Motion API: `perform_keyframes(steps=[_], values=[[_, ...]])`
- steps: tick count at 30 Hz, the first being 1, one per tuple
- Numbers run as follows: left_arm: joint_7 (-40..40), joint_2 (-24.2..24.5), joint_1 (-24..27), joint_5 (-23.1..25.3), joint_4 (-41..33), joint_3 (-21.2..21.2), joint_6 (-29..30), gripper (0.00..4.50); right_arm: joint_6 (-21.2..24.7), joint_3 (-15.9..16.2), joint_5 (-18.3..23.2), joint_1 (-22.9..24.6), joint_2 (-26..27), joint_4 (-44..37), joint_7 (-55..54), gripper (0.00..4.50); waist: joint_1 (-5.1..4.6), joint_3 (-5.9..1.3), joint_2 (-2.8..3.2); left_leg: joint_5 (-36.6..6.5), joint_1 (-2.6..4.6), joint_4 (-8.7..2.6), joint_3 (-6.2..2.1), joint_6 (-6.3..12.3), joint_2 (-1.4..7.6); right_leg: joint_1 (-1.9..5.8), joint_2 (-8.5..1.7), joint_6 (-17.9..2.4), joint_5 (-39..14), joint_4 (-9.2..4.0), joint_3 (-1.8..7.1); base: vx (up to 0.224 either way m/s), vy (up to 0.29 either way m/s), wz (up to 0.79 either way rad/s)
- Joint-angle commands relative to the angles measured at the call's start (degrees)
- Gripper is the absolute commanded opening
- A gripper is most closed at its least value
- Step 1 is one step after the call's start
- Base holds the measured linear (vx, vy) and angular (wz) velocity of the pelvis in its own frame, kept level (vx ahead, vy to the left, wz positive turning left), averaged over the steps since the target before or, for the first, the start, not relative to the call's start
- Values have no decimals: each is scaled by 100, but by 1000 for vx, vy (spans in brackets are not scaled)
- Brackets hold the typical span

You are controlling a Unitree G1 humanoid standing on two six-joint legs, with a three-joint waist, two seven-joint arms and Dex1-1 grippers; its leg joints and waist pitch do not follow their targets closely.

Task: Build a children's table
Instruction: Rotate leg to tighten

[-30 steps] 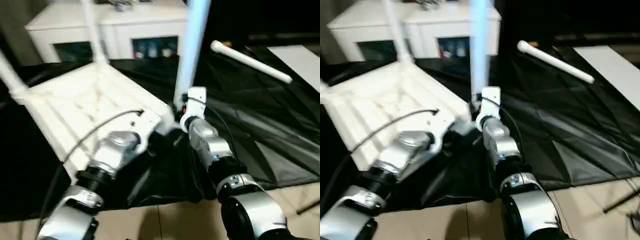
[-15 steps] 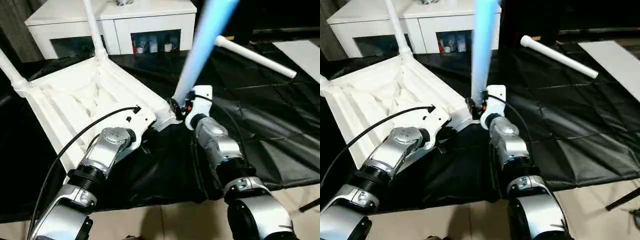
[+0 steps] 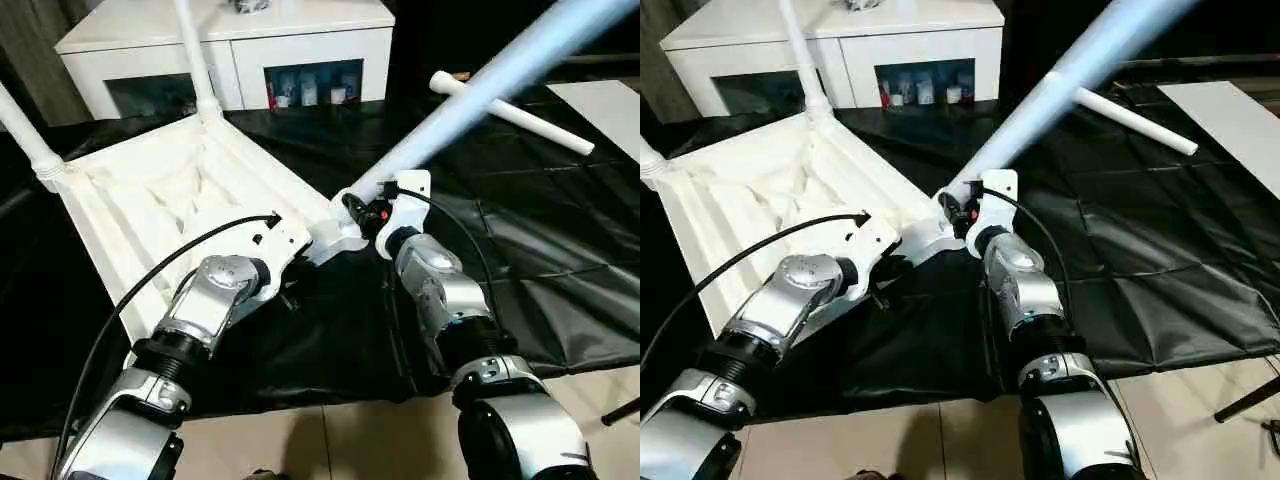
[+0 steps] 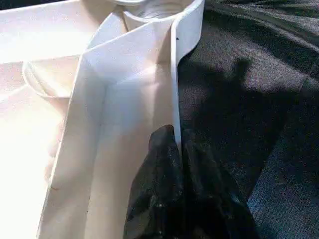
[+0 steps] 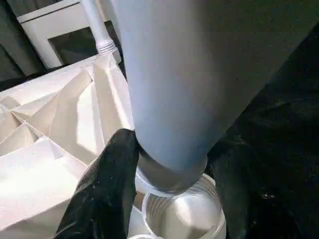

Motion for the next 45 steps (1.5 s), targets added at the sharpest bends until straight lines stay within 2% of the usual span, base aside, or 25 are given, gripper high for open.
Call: perform_keyframes(steps=[1, 7, 10, 11, 12, 13, 14, 15, 16, 17, 19, 21, 23, 26, 27, 32, 39, 45], values=[[-15, 89, 25, 70, -54, -3, -209, 0, 83, 7, 38, 68, 4, -67, 1, 186, 40, -439, -7, -371, 214, -282, -183, 747, 439, 258, -438, -1705, 1557, -261, 223, 0, 0, 0], [-421, 274, 142, 87, -228, -169, -515, 0, 215, 61, 120, 180, -97, -391, 376, 185, 52, -444, -3, -367, 211, -271, -185, 800, 444, 268, -439, -1684, 1570, -256, 222, 0, 0, 0], [-891, 463, 290, 36, -476, -316, -673, 0, 538, 155, 269, 181, -336, -651, 1011, 185, 75, -436, 9, -455, 221, -283, -186, 759, 461, 255, -417, -1661, 1432, -254, 214, 0, 0, 0], [-1374, 679, 419, -14, -692, -463, -915, 0, 986, 310, 399, 180, -698, -898, 1772, 185, 87, -436, 16, -499, 242, -283, -185, 724, 466, 244, -407, -1663, 1372, -260, 209, 0, 0, 0], [-1601, 791, 486, -47, -811, -516, -945, 0, 1237, 396, 465, 187, -928, -1021, 2188, 184, 125, -439, 11, -515, 231, -268, -181, 726, 469, 268, -393, -1653, 1370, -253, 204, 0, 0, 0], [-1785, 912, 538, -50, -907, -571, -991, 0, 1437, 517, 489, 208, -1197, -1143, 2625, 184, 176, -438, 19, -465, 233, -260, -176, 718, 476, 256, -380, -1643, 1418, -236, 195, 0, 0, 0], [-1953, 1018, 569, -45, -972, -628, -1091, 0, 1514, 646, 457, 240, -1441, -1231, 2990, 184, 211, -450, 29, -452, 253, -246, -176, 698, 483, 239, -375, -1631, 1441, -227, 189, 0, 0, 0], [-2147, 1144, 605, -75, -1068, -647, -1042, 0, 1580, 870, 382, 321, -1871, -1381, 3619, 184, 240, -447, 12, -468, 261, -238, -159, 673, 480, 221, -370, -1626, 1443, -221, 195, 0, 0, 0], [-2195, 1171, 614, -89, -1094, -645, -1015, 0, 1593, 927, 363, 344, -1995, -1412, 3800, 184, 282, -434, -10, -515, 247, -239, -152, 639, 477, 230, -384, -1600, 1398, -228, 202, 0, 0, 0], [-2213, 1182, 618, -97, -1108, -640, -990, 0, 1605, 953, 357, 355, -2058, -1427, 3894, 184, 295, -434, -5, -549, 247, -237, -145, 613, 472, 221, -391, -1609, 1357, -227, 209, 0, 0, 0], [-2288, 1219, 616, -118, -1137, -639, -1044, 0, 1646, 1080, 294, 332, -2342, -1361, 4320, 184, 290, -412, -66, -767, 224, -261, -140, 516, 464, 228, -412, -1663, 1057, -250, 219, 0, 0, 0], [-2304, 1224, 615, -118, -1140, -635, -1054, 0, 1671, 1120, 281, 330, -2407, -1365, 4432, 184, 283, -406, -58, -845, 219, -258, -144, 471, 461, 227, -437, -1685, 842, -262, 234, 0, 0, 0], [-2345, 1249, 615, -121, -1141, -632, -1074, 0, 1825, 1263, 296, 327, -2570, -1455, 4727, 184, 276, -393, -100, -893, 212, -261, -141, 479, 462, 231, -423, -1708, 671, -277, 236, 0, 0, 0], [-2380, 1271, 621, -134, -1144, -634, -1090, 0, 2028, 1363, 391, 301, -2668, -1541, 4971, 184, 296, -395, -84, -888, 221, -253, -142, 485, 474, 212, -426, -1713, 508, -274, 244, 0, 0, 0], [-2388, 1267, 626, -138, -1152, -630, -1087, 0, 2058, 1388, 405, 299, -2675, -1555, 5053, 184, 288, -393, -102, -888, 216, -255, -140, 483, 474, 210, -425, -1722, 491, -274, 245, 0, 0, 0], [-2411, 1237, 643, -145, -1176, -627, -1062, 0, 1875, 1589, 176, 258, -2531, -1409, 5078, 184, 291, -409, -96, -740, 214, -231, -137, 542, 469, 192, -425, -1751, 611, -258, 241, 0, 0, 0], [-2463, 1270, 600, -127, -1117, -635, -1078, 0, 1689, 1888, -201, 4, -2464, -1010, 4961, 184, 278, -405, -82, -802, 216, -241, -141, 470, 463, 190, -413, -1767, 559, -253, 235, 0, 0, 0], [-2458, 1293, 584, -113, -1084, -622, -1087, 0, 1771, 1803, -173, -10, -2598, -1037, 5023, 184, 290, -418, -101, -687, 212, -222, -137, 531, 461, 205, -420, -1766, 767, -236, 239, 0, 0, 0]])
